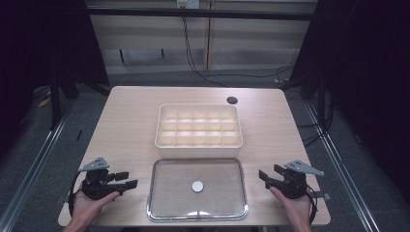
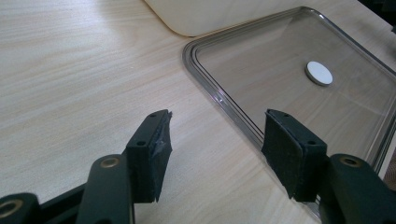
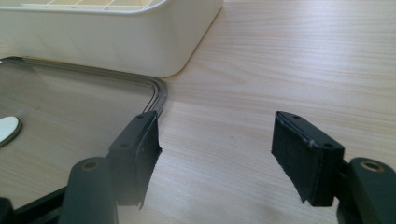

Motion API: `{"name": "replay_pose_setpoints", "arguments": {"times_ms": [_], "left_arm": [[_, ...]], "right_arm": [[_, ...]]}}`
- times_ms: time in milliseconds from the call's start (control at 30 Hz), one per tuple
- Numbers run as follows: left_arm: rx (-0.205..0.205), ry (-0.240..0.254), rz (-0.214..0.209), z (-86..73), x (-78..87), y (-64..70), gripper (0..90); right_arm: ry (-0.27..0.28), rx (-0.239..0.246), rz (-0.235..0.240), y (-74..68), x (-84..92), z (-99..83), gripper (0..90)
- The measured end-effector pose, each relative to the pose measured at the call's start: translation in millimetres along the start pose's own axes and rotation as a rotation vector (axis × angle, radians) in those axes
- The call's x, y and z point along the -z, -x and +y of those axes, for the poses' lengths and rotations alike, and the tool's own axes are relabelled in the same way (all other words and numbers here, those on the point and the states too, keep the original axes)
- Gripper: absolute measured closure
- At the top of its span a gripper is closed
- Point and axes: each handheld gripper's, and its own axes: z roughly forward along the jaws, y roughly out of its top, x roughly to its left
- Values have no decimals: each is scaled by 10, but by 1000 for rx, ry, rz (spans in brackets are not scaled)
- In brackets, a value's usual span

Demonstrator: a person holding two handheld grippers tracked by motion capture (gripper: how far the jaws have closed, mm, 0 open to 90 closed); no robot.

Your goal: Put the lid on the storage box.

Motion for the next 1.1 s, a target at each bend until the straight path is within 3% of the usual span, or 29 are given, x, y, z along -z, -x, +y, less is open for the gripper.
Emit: {"name": "replay_pose_setpoints", "arguments": {"times_ms": [167, 300, 533, 633, 700, 767, 900, 1100], "left_arm": [[4, 9, -2, 2, 22, -1, 414], [2, 18, -10, -4, 48, 9, 427], [-31, 19, -7, -2, 89, 70, 487], [-18, 25, -12, 8, 94, 83, 506], [-10, 20, -2, 20, 84, 100, 545], [-17, 11, 5, 30, 69, 120, 547], [-26, 12, -11, 72, 34, 162, 541], [-30, 0, 20, 175, -50, 191, 514]], "right_arm": [[-11, 6, -5, -11, 25, 2, 341], [-16, 2, 36, -70, 29, -1, 382], [-55, -17, 109, -173, 81, 33, 376], [-57, -24, 141, -210, 99, 55, 380], [-82, 0, 139, -271, 84, 70, 405], [-112, 46, 185, -363, 26, 74, 412], [-128, 58, 217, -442, -36, 126, 422], [-152, 70, 212, -524, -142, 168, 416]]}}
